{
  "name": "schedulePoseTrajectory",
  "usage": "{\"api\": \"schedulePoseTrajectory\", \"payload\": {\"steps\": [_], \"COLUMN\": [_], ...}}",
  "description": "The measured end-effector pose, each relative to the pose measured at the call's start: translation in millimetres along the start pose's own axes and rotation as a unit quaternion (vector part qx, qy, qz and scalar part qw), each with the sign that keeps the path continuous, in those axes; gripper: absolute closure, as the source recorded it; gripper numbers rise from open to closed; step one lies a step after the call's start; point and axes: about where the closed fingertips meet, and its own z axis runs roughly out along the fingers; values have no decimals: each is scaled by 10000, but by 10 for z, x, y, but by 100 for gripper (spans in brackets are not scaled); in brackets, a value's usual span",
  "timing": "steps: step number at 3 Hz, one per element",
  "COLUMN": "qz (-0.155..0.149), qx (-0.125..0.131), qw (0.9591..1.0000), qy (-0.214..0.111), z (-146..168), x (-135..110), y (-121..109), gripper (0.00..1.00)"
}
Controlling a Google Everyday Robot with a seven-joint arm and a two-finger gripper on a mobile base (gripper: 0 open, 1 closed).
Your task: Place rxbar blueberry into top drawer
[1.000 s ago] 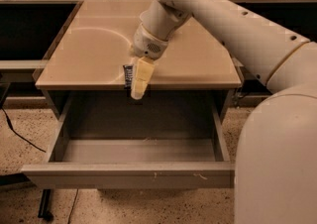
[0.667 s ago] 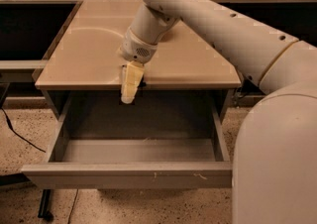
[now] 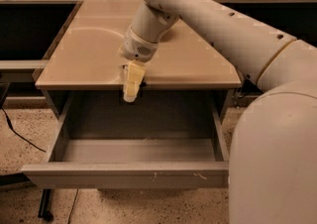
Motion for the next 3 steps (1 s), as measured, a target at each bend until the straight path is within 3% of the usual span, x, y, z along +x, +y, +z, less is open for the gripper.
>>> {"api": "schedulePoseTrajectory", "payload": {"steps": [3], "qz": [-1], "qx": [60], "qw": [9996], "qy": [272], "z": [-158], "x": [182], "y": [-80], "gripper": [0]}}
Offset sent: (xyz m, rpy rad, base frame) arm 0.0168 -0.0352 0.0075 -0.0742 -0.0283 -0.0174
